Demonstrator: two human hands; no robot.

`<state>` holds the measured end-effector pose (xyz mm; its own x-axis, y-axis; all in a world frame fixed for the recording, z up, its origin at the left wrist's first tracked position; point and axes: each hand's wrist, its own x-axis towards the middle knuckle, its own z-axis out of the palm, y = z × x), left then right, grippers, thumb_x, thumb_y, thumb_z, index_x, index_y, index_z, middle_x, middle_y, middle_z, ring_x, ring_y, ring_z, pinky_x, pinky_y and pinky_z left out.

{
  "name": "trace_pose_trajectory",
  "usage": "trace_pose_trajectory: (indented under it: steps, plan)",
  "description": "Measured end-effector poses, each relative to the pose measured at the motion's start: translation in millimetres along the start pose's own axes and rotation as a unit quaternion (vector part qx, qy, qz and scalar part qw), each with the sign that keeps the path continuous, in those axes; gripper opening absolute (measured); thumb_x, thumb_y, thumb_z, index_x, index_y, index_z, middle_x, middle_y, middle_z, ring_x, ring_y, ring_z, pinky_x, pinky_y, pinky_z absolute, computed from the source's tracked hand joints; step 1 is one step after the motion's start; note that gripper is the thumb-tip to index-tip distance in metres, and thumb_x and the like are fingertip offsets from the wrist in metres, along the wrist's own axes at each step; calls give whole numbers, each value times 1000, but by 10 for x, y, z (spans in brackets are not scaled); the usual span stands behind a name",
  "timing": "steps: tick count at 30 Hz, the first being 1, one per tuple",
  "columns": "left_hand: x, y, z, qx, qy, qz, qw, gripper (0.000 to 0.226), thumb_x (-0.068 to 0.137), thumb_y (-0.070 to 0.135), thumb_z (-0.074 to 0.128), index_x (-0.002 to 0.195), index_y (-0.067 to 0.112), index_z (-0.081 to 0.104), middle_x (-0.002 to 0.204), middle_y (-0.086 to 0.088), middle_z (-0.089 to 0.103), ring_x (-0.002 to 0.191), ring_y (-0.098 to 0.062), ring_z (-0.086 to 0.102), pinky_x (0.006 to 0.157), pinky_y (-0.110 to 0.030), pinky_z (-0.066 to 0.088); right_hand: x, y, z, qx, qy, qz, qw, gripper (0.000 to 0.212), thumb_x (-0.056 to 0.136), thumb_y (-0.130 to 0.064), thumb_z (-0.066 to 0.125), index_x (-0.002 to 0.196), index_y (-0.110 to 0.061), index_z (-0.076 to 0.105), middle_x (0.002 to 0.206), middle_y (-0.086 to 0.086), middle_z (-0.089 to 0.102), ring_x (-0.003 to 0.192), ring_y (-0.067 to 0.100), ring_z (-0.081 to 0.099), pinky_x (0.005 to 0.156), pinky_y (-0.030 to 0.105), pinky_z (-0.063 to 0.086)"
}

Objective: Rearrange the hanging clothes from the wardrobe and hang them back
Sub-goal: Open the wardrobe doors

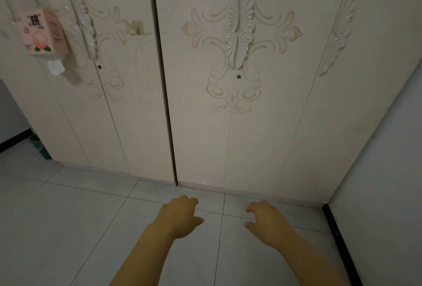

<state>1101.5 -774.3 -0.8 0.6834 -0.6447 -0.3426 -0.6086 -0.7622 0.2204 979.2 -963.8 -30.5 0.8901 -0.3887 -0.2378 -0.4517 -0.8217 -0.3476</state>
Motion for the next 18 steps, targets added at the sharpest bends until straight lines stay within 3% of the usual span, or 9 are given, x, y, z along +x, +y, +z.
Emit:
trace_pose_trajectory:
  steps: [5,11,18]
  plan:
    - [782,14,-362,-22,21,-6,1000,60,95,46,44,146,20,24,152,-4,27,137,-19,28,110,-32,26,870,107,-349,3,-1,-14,1000,43,93,-36,52,132,-20,45,127,4,47,116,16,47,89,19,37]
    - [1638,-77,-650,-26,6,-4,1000,59,95,46,44,145,19,27,148,-4,33,133,-19,34,107,-32,31,1723,130,-558,3,-12,-13,1000,41,93,-37,52,131,-21,46,126,3,47,113,15,47,86,20,38]
    - [2798,-388,-1078,1,-2,41,999,58,95,45,43,145,19,27,144,-5,36,129,-20,38,105,-33,35,2784,14,-811,-6,-5,18,1000,44,94,-35,50,134,-19,42,130,5,44,118,18,44,94,21,37]
